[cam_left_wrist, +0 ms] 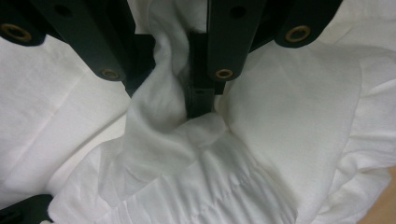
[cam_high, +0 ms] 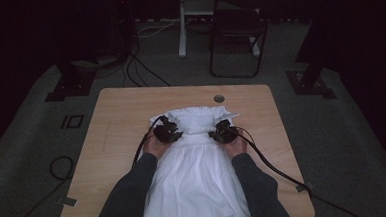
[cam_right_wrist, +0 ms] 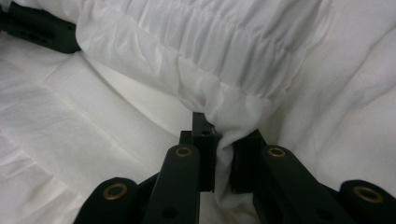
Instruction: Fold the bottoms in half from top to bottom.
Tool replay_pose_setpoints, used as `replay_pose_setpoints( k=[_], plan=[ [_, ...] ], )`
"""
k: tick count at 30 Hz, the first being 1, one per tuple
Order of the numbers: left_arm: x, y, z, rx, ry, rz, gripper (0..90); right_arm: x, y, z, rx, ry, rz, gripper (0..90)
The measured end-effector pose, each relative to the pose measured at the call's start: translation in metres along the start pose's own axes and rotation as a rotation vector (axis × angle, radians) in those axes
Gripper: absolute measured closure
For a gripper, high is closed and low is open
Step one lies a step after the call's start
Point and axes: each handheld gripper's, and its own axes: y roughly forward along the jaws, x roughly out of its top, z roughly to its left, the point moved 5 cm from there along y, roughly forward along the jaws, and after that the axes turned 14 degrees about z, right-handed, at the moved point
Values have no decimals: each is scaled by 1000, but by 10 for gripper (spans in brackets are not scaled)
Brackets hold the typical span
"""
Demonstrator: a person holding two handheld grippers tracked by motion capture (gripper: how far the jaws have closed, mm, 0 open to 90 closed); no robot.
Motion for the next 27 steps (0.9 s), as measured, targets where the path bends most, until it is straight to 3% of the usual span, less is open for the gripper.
replay_pose_setpoints(
  k=[5,8,11,14,18,19,23,24,26,27],
  plan=[
    [15,6,7,39,-13,19,771,14,6,-13,-18,51,5,825],
    [18,8,6,47,-44,17,806,18,9,-18,0,134,-15,828],
    [17,7,4,53,-36,18,826,17,9,-16,-7,129,-20,834],
    [16,-8,3,8,-38,-14,847,17,-3,-13,-3,103,-33,840],
    [22,-49,-2,-6,-14,-124,847,24,-35,-9,12,50,-105,841],
    [23,-67,-5,-18,-15,-172,848,26,-46,-8,14,26,-124,841],
    [23,-118,-20,-44,9,-285,847,31,-97,3,10,-67,-210,841],
    [23,-118,-20,-44,9,-285,847,31,-109,7,10,-87,-228,841],
    [19,-141,-32,-57,37,-322,846,28,-133,16,14,-126,-258,841],
    [16,-149,-38,-63,48,-336,846,28,-133,16,14,-126,-258,841]
  ],
)
